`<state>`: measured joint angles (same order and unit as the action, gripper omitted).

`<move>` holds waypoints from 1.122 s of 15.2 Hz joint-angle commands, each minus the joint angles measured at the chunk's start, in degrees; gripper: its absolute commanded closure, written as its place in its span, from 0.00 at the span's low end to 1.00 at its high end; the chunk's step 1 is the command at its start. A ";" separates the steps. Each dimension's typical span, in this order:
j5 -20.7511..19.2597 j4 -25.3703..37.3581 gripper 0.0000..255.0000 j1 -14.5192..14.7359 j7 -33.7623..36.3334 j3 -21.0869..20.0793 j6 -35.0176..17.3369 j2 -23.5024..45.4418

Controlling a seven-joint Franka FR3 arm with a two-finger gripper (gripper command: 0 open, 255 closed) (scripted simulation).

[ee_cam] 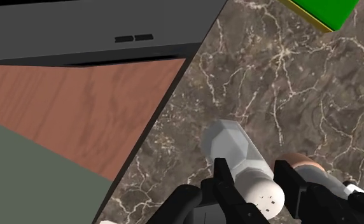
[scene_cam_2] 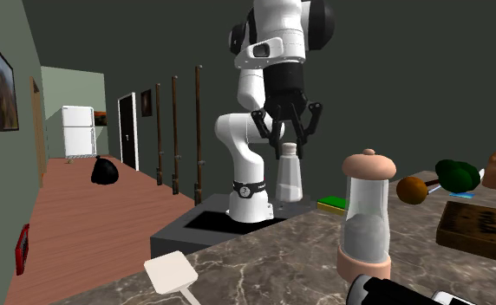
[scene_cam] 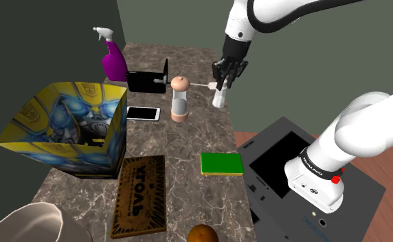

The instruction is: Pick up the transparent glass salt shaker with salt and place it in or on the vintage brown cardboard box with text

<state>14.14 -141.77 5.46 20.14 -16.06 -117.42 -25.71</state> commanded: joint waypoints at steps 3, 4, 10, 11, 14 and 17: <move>-0.40 2.59 1.00 -0.18 0.22 0.50 3.54 -0.93; -0.48 3.21 1.00 -0.20 0.29 0.60 4.35 -1.13; 0.62 5.87 1.00 1.41 4.76 -2.43 6.12 -0.99; 0.98 6.43 1.00 1.91 6.21 -3.53 6.13 -0.68; 1.82 8.51 1.00 3.28 10.63 -6.86 6.09 0.64; 2.21 11.14 1.00 4.40 15.19 -10.26 5.97 2.56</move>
<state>16.29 -131.75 9.54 33.67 -25.13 -111.40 -24.04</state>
